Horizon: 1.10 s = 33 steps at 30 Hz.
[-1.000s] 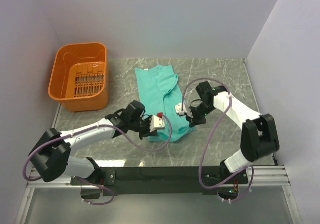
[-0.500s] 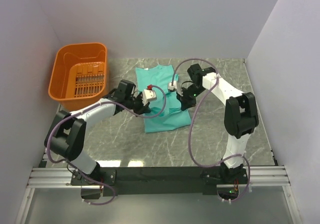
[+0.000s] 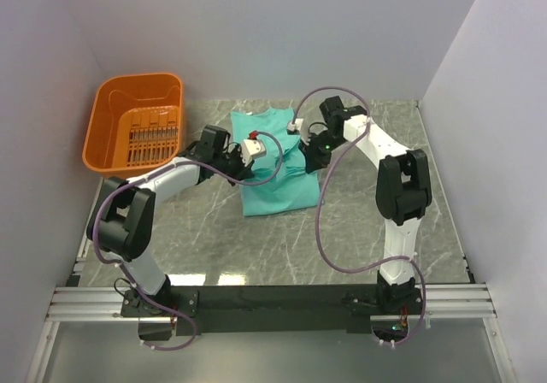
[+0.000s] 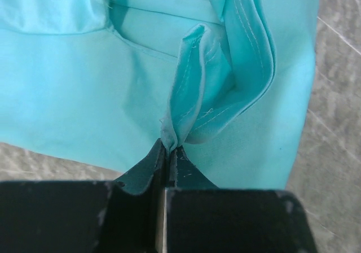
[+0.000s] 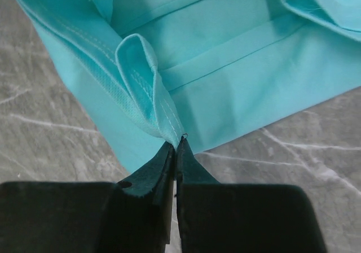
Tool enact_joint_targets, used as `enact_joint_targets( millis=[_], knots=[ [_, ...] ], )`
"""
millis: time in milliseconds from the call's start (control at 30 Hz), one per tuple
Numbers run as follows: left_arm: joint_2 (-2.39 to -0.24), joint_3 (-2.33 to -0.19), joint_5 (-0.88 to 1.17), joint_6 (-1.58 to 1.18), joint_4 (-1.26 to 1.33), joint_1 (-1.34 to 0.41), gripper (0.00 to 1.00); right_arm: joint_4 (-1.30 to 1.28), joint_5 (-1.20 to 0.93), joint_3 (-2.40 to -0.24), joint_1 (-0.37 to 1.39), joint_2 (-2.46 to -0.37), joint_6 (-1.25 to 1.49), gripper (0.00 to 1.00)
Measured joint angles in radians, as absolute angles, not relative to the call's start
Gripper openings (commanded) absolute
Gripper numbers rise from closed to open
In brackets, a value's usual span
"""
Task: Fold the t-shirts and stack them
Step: Fold the tshirt
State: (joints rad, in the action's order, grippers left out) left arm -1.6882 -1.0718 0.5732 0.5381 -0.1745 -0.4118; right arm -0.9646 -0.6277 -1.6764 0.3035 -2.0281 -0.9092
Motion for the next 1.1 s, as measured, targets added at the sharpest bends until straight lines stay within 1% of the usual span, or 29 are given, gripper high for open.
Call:
enact_joint_targets(
  millis=[133, 300, 600, 767, 967, 1000, 1067, 1100],
  knots=[
    [-1.688, -1.072, 0.551, 0.527, -0.128, -0.395, 0.0, -0.943, -0.618, -1.745, 0.301, -2.054, -0.849, 0.0],
    [-1.722, -1.112, 0.504, 0.484, -0.079, -0.356, 0.0, -0.891, -0.6, -1.869, 0.301, -2.136, -0.759, 0.0],
    [-1.841, -1.174, 0.405, 0.439, -0.023, -0.337, 0.0, -0.779, -0.539, -1.903, 0.3, -2.238, -0.599, 0.0],
    [-1.868, -1.196, 0.384, 0.423, -0.005, -0.336, 0.0, -0.745, -0.519, -1.912, 0.3, -2.245, -0.545, 0.0],
    [-1.884, -1.213, 0.375, 0.414, 0.018, -0.334, 0.0, -0.729, -0.517, -1.972, 0.3, -2.252, -0.504, 0.0],
    [-1.892, -1.225, 0.371, 0.411, 0.018, -0.334, 0.0, -0.725, -0.515, -1.984, 0.3, -2.257, -0.495, 0.01],
    [-1.912, -1.251, 0.361, 0.402, 0.019, -0.334, 0.01, -0.714, -0.505, -2.009, 0.3, -2.272, -0.472, 0.09],
    [-1.925, -1.265, 0.35, 0.396, 0.02, -0.334, 0.07, -0.707, -0.492, -2.019, 0.3, -2.281, -0.456, 0.14]
  ],
)
